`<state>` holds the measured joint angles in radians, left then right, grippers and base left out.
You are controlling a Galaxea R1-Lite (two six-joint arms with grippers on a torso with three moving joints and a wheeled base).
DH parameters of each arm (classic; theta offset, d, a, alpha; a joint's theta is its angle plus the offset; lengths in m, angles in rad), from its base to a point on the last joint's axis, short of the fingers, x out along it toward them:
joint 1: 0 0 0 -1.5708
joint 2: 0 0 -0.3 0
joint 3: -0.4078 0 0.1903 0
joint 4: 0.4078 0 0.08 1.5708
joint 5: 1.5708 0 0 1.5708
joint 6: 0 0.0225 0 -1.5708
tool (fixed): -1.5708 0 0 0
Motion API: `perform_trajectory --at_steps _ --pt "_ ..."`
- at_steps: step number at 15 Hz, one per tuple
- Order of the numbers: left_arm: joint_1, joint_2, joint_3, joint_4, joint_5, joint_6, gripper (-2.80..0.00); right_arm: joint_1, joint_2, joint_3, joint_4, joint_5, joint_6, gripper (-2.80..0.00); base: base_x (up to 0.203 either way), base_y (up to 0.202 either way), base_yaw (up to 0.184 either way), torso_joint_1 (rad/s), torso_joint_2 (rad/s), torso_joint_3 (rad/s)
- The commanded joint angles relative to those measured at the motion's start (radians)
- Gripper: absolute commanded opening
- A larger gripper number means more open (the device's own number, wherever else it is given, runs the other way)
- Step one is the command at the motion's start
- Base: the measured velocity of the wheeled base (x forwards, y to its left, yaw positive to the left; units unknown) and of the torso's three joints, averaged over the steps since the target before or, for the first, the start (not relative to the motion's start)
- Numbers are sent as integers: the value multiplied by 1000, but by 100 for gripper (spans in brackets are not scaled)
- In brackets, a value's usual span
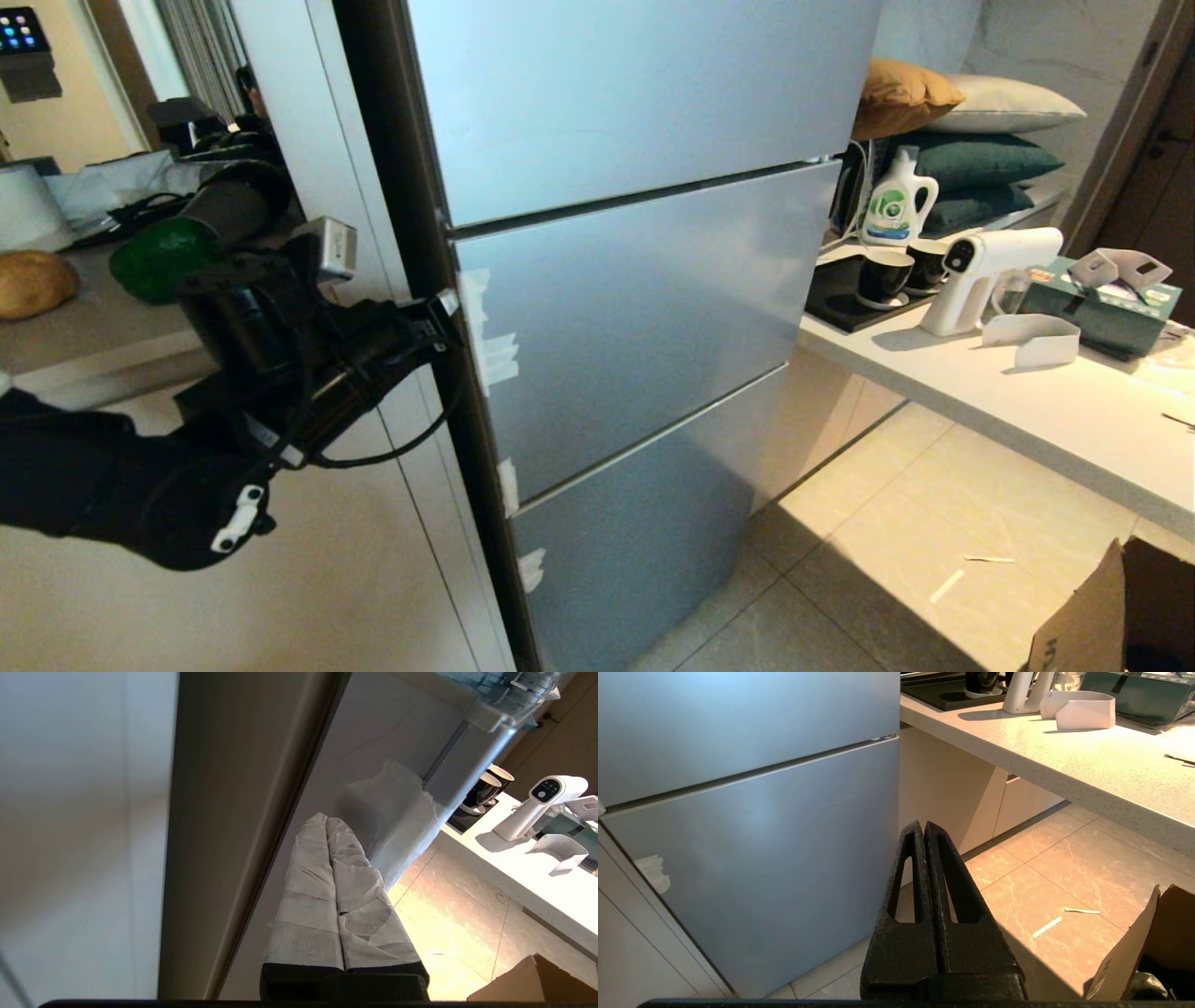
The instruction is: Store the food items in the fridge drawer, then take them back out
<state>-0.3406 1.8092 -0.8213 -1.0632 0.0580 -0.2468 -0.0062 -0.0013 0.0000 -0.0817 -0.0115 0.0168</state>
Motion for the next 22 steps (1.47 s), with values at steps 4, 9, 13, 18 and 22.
perform_trajectory --at_steps 4,9,13,18,22 --pt "-17 7 -7 -8 -21 -6 -280 0 0 31 -1 -1 0 -280 0 0 0 0 0 0" --pt "-38 -5 39 -7 -129 -8 -280 0 0 31 -1 -1 0 -280 0 0 0 0 0 0" --pt "-76 -5 45 -8 -129 -6 -280 0 0 31 -1 -1 0 -280 0 0 0 0 0 0" --pt "-89 -18 72 -8 -129 -5 -280 0 0 31 -1 -1 0 -280 0 0 0 0 0 0" --pt "-105 -103 167 -8 -152 -6 -280 0 0 31 -1 -1 0 -280 0 0 0 0 0 0"
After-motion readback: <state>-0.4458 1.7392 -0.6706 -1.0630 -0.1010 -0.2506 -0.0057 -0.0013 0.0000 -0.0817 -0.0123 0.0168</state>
